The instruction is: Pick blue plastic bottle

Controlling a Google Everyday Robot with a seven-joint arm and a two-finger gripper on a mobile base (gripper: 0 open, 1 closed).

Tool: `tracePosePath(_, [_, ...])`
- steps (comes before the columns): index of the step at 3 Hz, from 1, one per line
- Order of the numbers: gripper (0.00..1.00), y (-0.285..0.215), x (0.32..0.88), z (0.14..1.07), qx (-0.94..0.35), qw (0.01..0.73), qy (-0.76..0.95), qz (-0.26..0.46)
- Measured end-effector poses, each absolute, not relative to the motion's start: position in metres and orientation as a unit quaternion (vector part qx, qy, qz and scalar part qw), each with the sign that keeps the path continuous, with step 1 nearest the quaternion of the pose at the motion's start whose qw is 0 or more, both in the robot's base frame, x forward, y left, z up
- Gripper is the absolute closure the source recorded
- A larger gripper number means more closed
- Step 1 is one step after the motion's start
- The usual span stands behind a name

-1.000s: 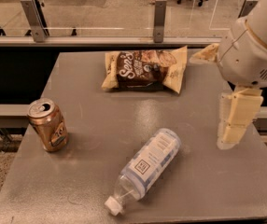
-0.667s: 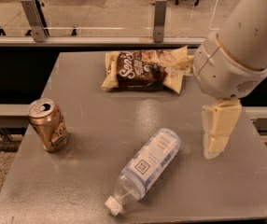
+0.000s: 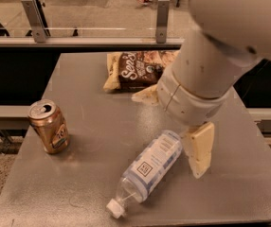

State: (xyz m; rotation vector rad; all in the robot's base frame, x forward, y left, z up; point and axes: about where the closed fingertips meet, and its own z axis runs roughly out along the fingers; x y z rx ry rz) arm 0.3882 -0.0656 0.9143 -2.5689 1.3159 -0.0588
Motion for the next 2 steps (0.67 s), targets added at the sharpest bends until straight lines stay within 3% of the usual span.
tracePosePath(2, [0.00, -0.050, 0.381, 0.870, -0.931, 0.061, 0.361, -0.016])
